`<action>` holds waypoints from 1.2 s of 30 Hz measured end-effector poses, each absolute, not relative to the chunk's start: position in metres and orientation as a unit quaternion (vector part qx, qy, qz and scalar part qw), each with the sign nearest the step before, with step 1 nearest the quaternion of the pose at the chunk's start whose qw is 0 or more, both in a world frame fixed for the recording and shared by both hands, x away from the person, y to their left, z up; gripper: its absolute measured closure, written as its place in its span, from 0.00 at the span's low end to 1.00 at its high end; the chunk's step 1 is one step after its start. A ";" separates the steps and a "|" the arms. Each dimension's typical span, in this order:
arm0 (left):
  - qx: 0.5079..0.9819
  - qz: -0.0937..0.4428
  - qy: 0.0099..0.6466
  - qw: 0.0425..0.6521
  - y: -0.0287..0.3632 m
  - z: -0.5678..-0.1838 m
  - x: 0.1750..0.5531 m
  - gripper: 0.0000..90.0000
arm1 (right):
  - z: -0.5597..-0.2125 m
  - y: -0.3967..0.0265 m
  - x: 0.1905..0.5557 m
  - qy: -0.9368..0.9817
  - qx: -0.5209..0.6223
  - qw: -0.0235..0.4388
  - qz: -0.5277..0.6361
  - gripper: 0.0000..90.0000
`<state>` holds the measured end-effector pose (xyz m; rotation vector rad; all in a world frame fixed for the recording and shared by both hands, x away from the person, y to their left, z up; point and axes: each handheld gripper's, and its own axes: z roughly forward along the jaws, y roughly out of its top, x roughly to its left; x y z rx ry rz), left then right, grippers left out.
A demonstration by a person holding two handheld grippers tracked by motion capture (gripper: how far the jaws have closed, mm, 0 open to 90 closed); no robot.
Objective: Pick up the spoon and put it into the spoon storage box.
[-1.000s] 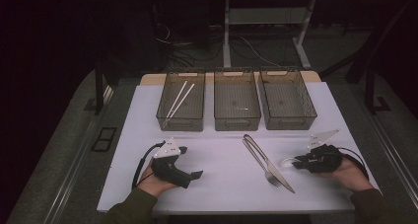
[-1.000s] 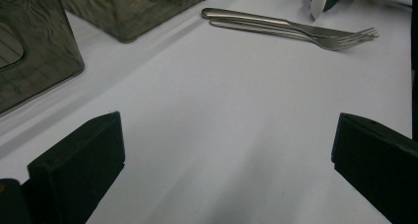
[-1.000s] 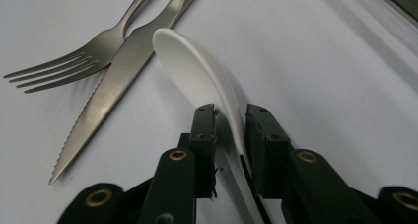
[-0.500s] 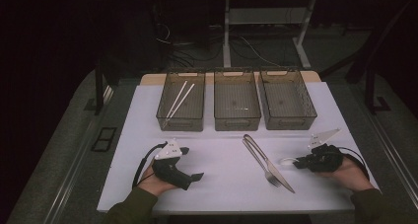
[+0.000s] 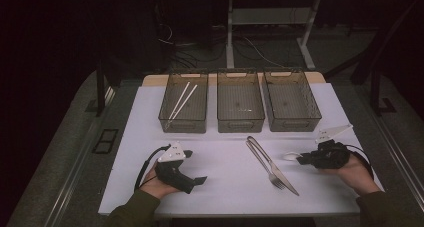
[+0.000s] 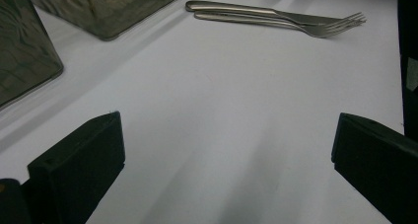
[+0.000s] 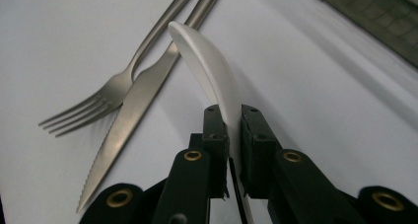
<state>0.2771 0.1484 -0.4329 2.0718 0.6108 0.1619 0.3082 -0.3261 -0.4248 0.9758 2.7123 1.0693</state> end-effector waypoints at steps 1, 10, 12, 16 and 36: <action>0.845 0.066 0.250 0.469 0.148 -0.433 0.277 0.00 | -0.423 -0.325 0.309 0.879 0.321 0.036 0.351 0.91; 0.842 0.067 0.253 0.472 0.150 -0.432 0.277 0.00 | -0.408 -0.320 0.315 0.861 0.337 0.039 0.378 0.91; 0.841 0.066 0.255 0.473 0.150 -0.432 0.278 0.00 | -0.405 -0.319 0.317 0.858 0.341 0.038 0.383 0.91; 0.843 0.068 0.255 0.468 0.149 -0.432 0.277 0.00 | -0.398 -0.317 0.323 0.850 0.348 0.039 0.394 0.91; 0.843 0.066 0.255 0.468 0.149 -0.431 0.276 0.00 | -0.373 -0.288 0.358 0.834 0.352 0.055 0.422 0.91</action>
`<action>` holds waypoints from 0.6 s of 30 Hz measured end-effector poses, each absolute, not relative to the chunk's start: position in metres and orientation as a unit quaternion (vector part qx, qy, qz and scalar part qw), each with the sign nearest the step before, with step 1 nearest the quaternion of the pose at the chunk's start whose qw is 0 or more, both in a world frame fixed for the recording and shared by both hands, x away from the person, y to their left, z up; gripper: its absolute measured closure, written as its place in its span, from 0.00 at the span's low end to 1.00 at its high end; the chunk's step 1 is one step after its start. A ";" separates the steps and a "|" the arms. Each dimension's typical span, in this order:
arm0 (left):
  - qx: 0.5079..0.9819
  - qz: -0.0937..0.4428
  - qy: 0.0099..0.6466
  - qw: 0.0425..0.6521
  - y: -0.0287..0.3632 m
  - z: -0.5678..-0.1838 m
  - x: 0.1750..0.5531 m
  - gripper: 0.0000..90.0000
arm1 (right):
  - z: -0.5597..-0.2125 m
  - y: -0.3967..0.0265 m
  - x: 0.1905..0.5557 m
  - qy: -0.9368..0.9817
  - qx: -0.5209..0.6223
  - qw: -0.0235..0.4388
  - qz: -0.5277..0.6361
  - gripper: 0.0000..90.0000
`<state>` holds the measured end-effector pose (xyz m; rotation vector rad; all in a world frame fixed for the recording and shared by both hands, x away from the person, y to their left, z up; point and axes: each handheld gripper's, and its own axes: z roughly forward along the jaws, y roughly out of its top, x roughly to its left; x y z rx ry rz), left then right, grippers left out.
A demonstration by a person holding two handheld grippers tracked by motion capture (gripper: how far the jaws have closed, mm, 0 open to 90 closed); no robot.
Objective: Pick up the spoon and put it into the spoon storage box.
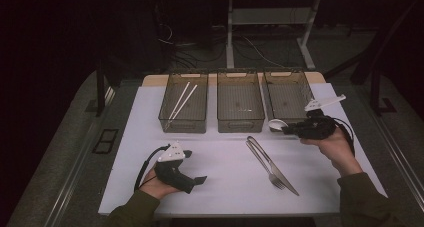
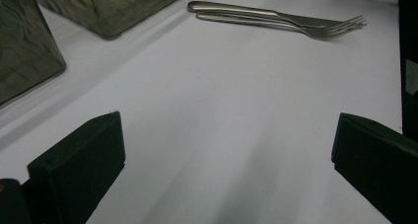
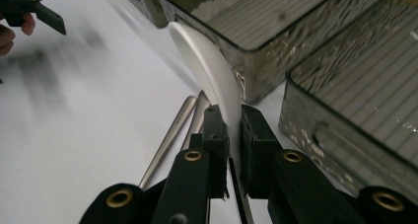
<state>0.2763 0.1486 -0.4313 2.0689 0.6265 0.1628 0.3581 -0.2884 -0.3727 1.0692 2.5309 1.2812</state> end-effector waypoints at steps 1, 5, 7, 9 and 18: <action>0.843 0.067 0.256 0.468 0.149 -0.431 0.276 0.00 | -0.372 -0.287 0.360 0.834 0.350 0.056 0.423 0.91; 0.844 0.068 0.256 0.467 0.149 -0.431 0.276 0.00 | -0.368 -0.279 0.369 0.833 0.348 0.057 0.426 0.91; 0.843 0.067 0.256 0.468 0.150 -0.431 0.276 0.00 | -0.366 -0.274 0.376 0.833 0.349 0.059 0.425 0.91; 0.842 0.067 0.257 0.469 0.150 -0.431 0.276 0.00 | -0.363 -0.270 0.381 0.833 0.349 0.058 0.425 0.91; 0.843 0.068 0.255 0.469 0.150 -0.431 0.276 0.00 | -0.351 -0.246 0.404 0.837 0.342 0.061 0.422 0.91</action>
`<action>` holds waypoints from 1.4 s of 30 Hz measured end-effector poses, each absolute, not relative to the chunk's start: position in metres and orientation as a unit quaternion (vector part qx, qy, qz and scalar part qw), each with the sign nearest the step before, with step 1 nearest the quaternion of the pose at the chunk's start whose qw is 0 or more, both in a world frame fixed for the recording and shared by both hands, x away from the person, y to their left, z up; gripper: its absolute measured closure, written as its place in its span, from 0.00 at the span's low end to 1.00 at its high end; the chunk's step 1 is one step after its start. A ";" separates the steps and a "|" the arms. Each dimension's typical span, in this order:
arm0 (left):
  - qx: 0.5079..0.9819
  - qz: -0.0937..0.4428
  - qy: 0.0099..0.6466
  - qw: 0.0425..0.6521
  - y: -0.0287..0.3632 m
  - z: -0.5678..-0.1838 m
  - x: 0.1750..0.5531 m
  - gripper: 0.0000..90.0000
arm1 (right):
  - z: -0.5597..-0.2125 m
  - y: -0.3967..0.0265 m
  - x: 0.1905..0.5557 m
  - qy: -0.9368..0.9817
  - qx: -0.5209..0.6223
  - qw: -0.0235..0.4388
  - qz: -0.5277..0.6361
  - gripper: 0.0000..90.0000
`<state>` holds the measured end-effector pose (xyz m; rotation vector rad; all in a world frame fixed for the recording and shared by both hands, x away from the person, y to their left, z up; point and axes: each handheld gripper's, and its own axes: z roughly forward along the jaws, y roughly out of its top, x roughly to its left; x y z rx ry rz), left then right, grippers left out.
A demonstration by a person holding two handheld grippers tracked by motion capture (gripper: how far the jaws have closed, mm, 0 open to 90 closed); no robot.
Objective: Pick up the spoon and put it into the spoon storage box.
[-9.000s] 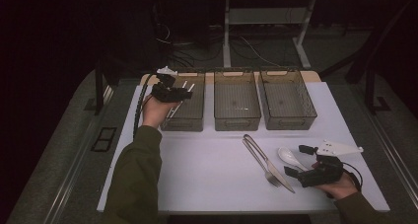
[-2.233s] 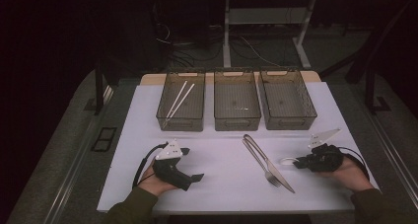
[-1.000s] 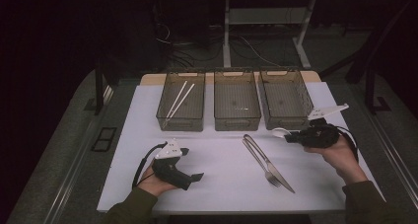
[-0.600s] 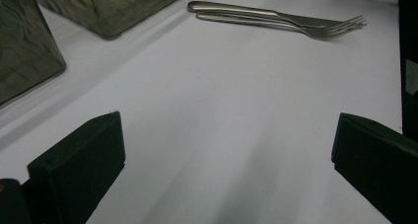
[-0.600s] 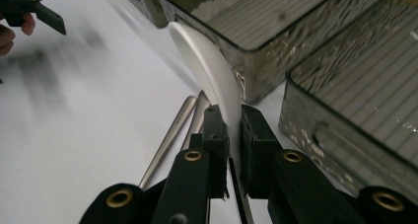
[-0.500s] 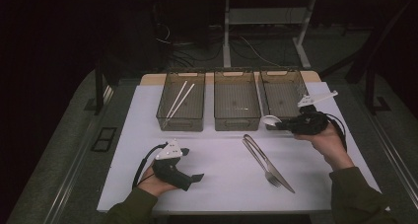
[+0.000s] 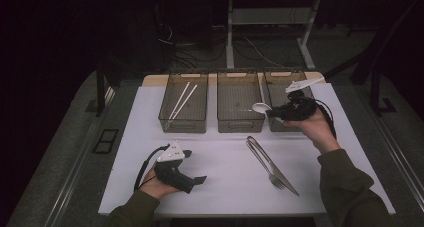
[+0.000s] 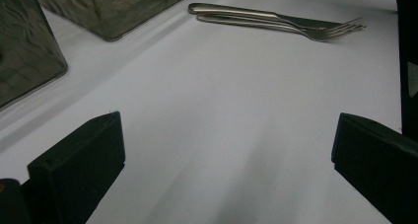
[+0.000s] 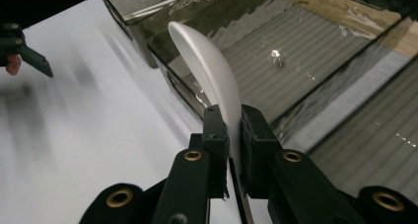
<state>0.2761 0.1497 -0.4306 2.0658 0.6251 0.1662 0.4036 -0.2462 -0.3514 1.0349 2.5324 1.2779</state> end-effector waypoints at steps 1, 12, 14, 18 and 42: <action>0.843 0.068 0.255 0.469 0.150 -0.431 0.276 0.00 | -0.351 -0.244 0.405 0.838 0.341 0.061 0.422 0.91; 0.842 0.066 0.255 0.471 0.150 -0.430 0.276 0.00 | -0.346 -0.211 0.429 0.844 0.329 0.059 0.419 0.91; 0.842 0.067 0.254 0.472 0.150 -0.430 0.276 0.00 | -0.347 -0.205 0.433 0.844 0.329 0.058 0.419 0.91; 0.841 0.066 0.254 0.473 0.150 -0.430 0.276 0.00 | -0.351 -0.195 0.440 0.849 0.324 0.059 0.412 0.91; 0.844 0.065 0.248 0.471 0.150 -0.430 0.276 0.00 | -0.379 -0.156 0.460 0.874 0.315 0.040 0.368 0.91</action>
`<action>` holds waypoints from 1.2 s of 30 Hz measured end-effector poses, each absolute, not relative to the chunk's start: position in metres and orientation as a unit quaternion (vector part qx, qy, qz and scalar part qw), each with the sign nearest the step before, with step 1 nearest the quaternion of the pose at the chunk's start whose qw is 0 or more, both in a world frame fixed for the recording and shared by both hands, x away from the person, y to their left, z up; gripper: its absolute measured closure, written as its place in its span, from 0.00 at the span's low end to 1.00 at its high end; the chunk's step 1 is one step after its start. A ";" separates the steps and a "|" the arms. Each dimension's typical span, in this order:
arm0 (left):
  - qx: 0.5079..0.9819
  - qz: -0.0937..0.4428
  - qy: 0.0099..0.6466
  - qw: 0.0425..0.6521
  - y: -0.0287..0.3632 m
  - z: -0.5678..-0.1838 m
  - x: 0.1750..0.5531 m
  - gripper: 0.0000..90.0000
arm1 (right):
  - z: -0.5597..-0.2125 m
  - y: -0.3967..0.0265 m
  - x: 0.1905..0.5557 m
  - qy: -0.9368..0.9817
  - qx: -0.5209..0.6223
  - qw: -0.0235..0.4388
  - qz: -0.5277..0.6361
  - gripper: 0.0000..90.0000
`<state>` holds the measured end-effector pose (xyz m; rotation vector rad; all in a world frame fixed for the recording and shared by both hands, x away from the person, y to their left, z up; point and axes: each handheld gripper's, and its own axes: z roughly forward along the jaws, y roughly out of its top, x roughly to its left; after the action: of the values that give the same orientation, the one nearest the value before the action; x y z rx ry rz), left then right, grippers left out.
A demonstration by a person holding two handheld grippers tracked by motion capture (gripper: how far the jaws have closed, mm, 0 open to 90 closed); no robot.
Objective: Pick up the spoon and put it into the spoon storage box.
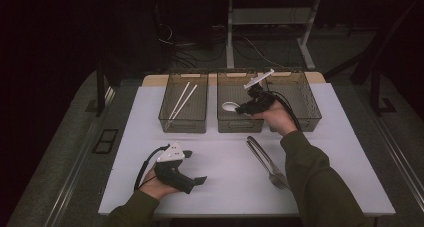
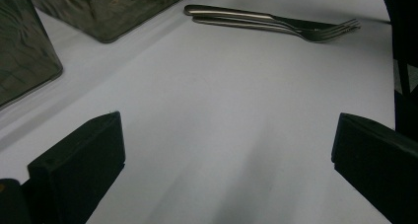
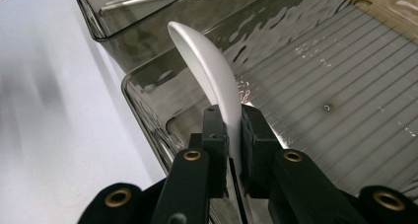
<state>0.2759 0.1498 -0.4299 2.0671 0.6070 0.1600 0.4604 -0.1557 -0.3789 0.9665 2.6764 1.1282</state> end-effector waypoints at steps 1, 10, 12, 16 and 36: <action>0.843 0.064 0.249 0.471 0.150 -0.430 0.276 0.00 | -0.379 -0.156 0.460 0.874 0.315 0.039 0.369 0.90; 0.842 0.064 0.251 0.473 0.149 -0.430 0.275 0.00 | -0.371 -0.163 0.458 0.857 0.322 0.037 0.400 0.74; 0.842 0.064 0.251 0.473 0.149 -0.430 0.275 0.00 | -0.368 -0.166 0.457 0.854 0.322 0.036 0.406 0.71; 0.842 0.065 0.252 0.472 0.149 -0.430 0.275 0.00 | -0.364 -0.170 0.452 0.849 0.324 0.034 0.416 0.63; 0.842 0.066 0.256 0.470 0.150 -0.430 0.275 0.00 | -0.357 -0.209 0.405 0.830 0.329 0.054 0.448 0.41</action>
<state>0.2753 0.1496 -0.4301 2.0630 0.6280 0.1618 0.4050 -0.2090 -0.3566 0.9979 2.5197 1.3608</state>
